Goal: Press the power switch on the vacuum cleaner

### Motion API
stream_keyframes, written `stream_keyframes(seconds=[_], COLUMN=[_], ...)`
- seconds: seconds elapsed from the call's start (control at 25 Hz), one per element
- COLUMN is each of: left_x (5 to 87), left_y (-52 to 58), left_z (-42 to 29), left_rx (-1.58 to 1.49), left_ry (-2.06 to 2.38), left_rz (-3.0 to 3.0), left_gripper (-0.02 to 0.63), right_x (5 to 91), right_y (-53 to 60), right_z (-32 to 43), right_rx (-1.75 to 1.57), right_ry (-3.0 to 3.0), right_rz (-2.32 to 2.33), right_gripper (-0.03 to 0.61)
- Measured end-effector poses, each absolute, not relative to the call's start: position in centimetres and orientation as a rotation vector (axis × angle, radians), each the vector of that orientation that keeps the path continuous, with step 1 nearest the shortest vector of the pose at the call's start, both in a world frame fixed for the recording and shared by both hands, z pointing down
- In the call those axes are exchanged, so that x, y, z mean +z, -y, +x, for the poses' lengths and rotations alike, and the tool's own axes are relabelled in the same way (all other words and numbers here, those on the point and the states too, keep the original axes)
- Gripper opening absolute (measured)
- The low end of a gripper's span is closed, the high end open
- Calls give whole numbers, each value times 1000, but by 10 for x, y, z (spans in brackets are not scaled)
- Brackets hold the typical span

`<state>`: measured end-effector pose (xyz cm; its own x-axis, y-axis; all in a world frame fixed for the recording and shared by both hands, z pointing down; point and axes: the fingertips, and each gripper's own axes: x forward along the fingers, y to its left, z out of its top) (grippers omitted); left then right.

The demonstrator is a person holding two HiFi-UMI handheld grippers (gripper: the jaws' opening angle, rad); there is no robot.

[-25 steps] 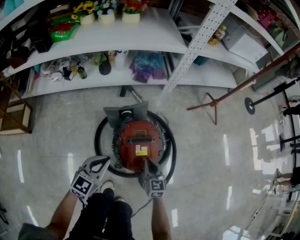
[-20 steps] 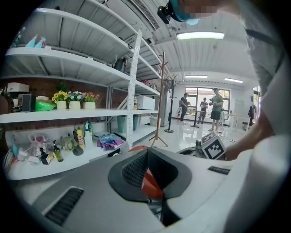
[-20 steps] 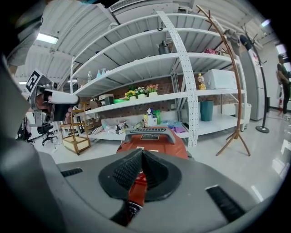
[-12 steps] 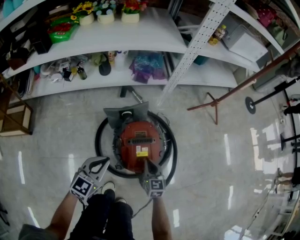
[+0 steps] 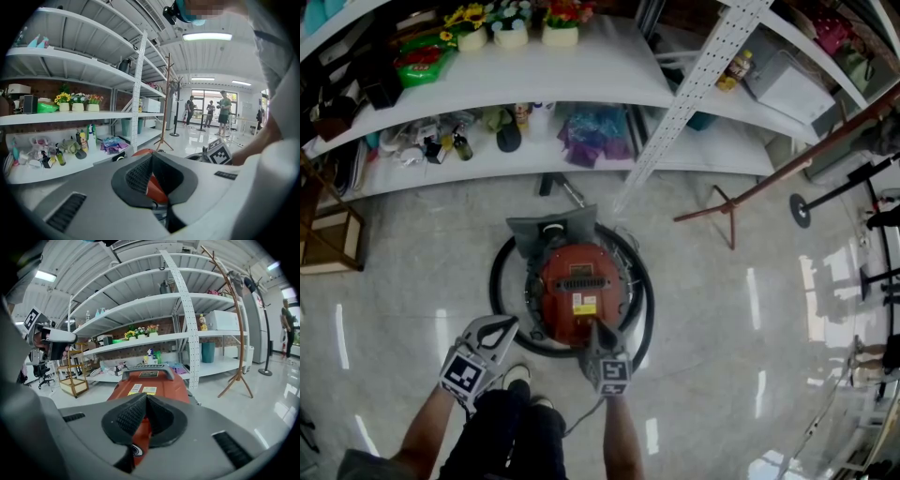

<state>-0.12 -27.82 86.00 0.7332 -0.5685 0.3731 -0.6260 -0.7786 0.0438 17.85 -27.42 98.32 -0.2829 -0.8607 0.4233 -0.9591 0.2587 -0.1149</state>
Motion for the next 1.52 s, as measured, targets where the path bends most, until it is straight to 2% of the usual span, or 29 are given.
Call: stream_keyframes(seconds=[0.16,0.64,1.52], left_x=[859,864,866], left_y=[279,278,280], left_z=[-2,-6,-2], left_rx=[507,510,526], left_ry=[956,949,936], left_rz=[2761,2750,2759], left_gripper=[9,9,9], right_x=[985,993,995], right_y=[276,277,276], right_z=[176,176,179], right_rx=[397,321,430], right_ry=[2233,2163,2211], right_rz=[1651,1626,1704], right_gripper=[11,11,11])
